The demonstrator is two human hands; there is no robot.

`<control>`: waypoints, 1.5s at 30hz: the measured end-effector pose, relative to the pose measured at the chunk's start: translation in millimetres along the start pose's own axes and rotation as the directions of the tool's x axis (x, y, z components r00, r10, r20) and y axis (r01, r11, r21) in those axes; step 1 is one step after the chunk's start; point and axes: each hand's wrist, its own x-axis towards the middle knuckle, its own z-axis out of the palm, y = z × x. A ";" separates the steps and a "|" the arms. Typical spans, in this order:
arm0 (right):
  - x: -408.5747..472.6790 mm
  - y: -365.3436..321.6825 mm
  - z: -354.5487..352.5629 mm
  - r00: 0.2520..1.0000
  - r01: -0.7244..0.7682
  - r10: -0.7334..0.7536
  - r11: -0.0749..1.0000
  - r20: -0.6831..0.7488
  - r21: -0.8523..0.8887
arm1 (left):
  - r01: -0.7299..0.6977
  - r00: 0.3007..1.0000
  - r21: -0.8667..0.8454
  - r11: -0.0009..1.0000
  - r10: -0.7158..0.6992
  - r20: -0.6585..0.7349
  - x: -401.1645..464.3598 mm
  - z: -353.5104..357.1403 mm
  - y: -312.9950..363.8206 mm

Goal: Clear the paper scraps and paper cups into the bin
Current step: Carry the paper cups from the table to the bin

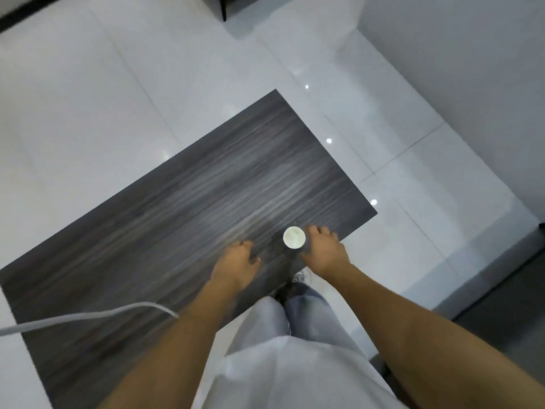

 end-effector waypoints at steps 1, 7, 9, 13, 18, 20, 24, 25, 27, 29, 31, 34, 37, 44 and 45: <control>9.4 2.0 4.1 1.000 -0.005 0.006 1.000 0.006 -0.025 | 0.012 1.000 -0.017 1.000 -0.012 0.000 8.9 5.0 -0.5; 71.0 3.0 47.0 0.997 0.009 -0.004 0.997 0.071 -0.071 | 0.041 0.998 -0.074 0.996 -0.044 -0.039 66.2 32.7 -13.6; 91.3 2.4 64.6 0.995 0.025 -0.018 0.996 0.097 -0.081 | 0.062 0.997 -0.080 0.995 -0.066 -0.045 83.0 43.3 -24.2; 127.2 2.3 97.4 0.992 0.030 -0.016 0.993 0.123 -0.115 | 0.106 0.992 -0.095 0.990 -0.112 -0.055 106.6 64.5 -49.0; 145.9 3.7 129.7 0.992 0.041 -0.017 0.980 0.128 -0.193 | 0.144 0.989 -0.111 0.983 -0.148 -0.027 119.3 87.9 -71.7; 144.7 2.9 134.9 0.994 0.064 -0.042 0.973 0.103 -0.223 | 0.153 0.988 -0.125 0.980 -0.156 -0.019 116.5 93.2 -77.5; 134.1 -8.6 130.2 0.990 0.098 -0.072 0.968 0.118 -0.230 | 0.148 0.988 -0.154 0.977 -0.153 -0.021 103.1 86.9 -84.5; 130.0 -14.2 126.3 0.988 0.114 -0.086 0.967 0.127 -0.228 | 0.155 0.986 -0.169 0.973 -0.162 -0.028 97.8 82.1 -85.5; 120.5 -29.0 115.1 0.981 0.165 -0.136 0.959 0.137 -0.229 | 0.168 0.982 -0.196 0.966 -0.181 -0.048 84.6 69.2 -87.0; 109.5 -46.7 101.3 0.970 0.224 -0.196 0.948 0.143 -0.226 | 0.185 0.976 -0.217 0.959 -0.205 -0.073 67.5 55.5 -88.3; 95.9 -64.2 87.0 0.953 0.290 -0.260 0.930 0.156 -0.227 | 0.207 0.964 -0.239 0.949 -0.239 -0.114 46.9 43.4 -89.4; 70.9 -88.4 66.4 0.917 0.391 -0.353 0.888 0.187 -0.242 | 0.242 0.937 -0.308 0.920 -0.304 -0.171 11.1 30.1 -88.7; 40.2 -109.7 46.0 0.865 0.498 -0.445 0.817 0.231 -0.291 | 0.266 0.899 -0.387 0.883 -0.372 -0.231 -31.2 23.1 -83.5; -38.7 -159.6 21.9 0.768 0.640 -0.539 0.665 0.346 -0.385 | 0.315 0.782 -0.538 0.782 -0.535 -0.319 -131.0 10.7 -71.7; -49.1 -168.3 21.9 0.749 0.663 -0.555 0.634 0.363 -0.398 | 0.318 0.758 -0.556 0.768 -0.558 -0.338 -144.9 9.4 -73.9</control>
